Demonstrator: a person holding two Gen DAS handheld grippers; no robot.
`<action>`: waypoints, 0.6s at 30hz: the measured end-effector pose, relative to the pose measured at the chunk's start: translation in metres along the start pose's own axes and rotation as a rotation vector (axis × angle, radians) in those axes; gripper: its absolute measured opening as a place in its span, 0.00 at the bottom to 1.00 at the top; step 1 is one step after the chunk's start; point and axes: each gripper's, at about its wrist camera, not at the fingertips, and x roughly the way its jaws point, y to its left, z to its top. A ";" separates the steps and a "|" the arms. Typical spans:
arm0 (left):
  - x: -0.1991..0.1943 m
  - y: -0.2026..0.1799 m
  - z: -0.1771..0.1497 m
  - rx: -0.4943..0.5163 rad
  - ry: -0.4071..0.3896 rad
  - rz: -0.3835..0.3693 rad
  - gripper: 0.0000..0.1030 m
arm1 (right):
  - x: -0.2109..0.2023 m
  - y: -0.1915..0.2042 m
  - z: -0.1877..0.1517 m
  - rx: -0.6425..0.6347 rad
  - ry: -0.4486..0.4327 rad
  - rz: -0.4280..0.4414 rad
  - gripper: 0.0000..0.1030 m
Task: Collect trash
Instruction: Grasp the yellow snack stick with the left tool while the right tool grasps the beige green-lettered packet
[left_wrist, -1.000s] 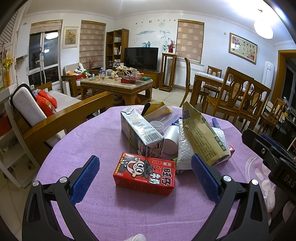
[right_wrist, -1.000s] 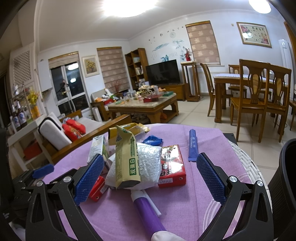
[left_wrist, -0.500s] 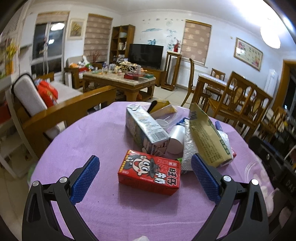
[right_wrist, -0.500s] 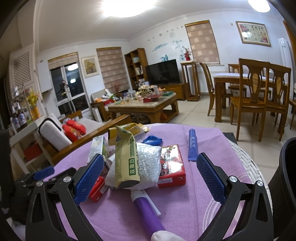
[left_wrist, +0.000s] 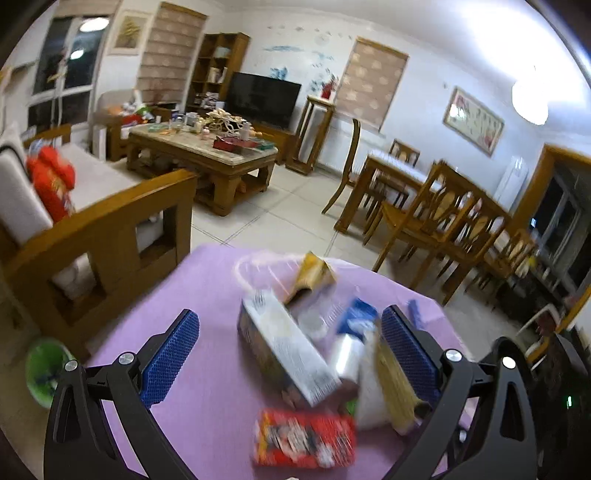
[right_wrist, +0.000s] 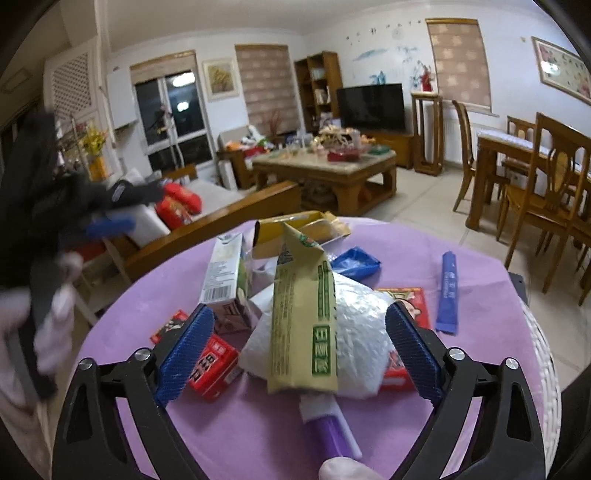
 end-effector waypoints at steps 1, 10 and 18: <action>0.015 -0.006 0.009 0.030 0.029 0.002 0.95 | 0.007 0.002 0.000 -0.004 0.006 -0.013 0.78; 0.095 -0.017 0.028 0.125 0.169 -0.026 0.94 | 0.022 -0.017 -0.006 -0.007 0.010 -0.021 0.27; 0.144 -0.013 0.032 0.129 0.270 -0.042 0.77 | 0.014 -0.023 -0.011 -0.022 0.001 -0.019 0.12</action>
